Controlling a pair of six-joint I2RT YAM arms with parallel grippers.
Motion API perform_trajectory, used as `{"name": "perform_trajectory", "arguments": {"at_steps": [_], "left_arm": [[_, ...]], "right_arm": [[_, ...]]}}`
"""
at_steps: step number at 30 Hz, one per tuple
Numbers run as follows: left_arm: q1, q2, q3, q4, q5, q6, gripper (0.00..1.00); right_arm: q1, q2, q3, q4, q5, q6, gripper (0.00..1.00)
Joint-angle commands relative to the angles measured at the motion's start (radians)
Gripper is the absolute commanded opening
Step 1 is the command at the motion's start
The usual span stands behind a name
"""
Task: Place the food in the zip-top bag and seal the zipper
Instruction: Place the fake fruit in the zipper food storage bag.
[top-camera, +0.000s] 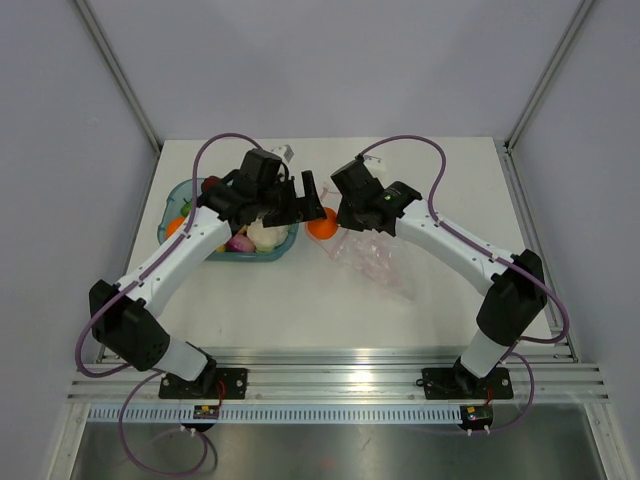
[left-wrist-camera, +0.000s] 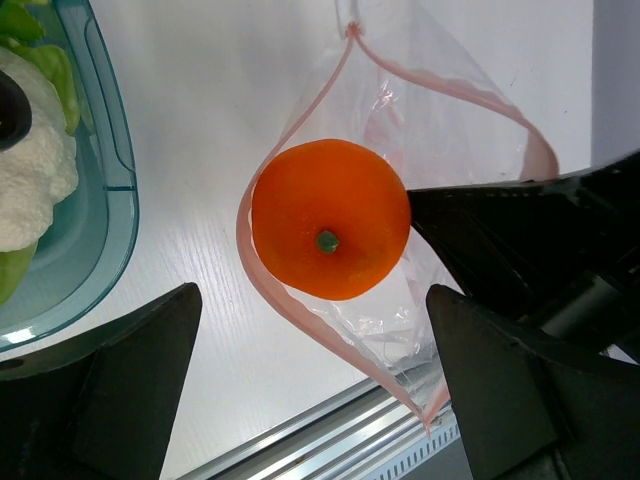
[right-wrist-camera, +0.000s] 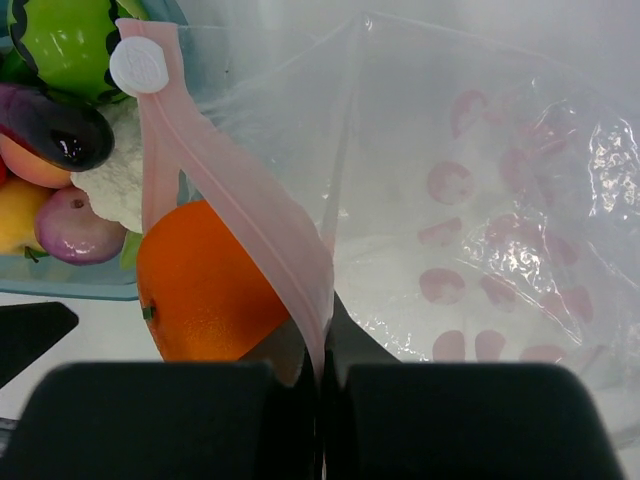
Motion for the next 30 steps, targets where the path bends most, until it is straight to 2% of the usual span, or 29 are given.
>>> {"name": "perform_trajectory", "arguments": {"at_steps": [1, 8, 14, 17, 24, 30], "left_arm": [[-0.003, -0.059, -0.018, 0.029, -0.033, 0.018, 0.99], [0.011, -0.072, -0.036, 0.008, -0.076, 0.015, 0.83], [0.012, -0.030, -0.043, -0.009, -0.076, 0.032, 0.82], [0.012, 0.021, -0.050, 0.023, -0.033, 0.032, 0.82], [-0.054, 0.128, 0.000, 0.074, 0.021, 0.007, 0.82], [-0.055, 0.109, 0.020, 0.059, -0.004, 0.027, 0.79]], "right_arm": [[0.002, -0.014, 0.023, 0.019, 0.021, 0.000, 0.00], [0.000, -0.030, 0.020, 0.019, 0.022, -0.003, 0.00], [0.002, -0.041, 0.018, 0.024, 0.011, 0.000, 0.00], [0.002, -0.046, 0.020, 0.027, 0.001, 0.002, 0.00], [0.002, -0.050, 0.024, 0.035, -0.027, 0.000, 0.00], [0.002, -0.061, 0.024, 0.038, -0.027, -0.009, 0.00]]}}
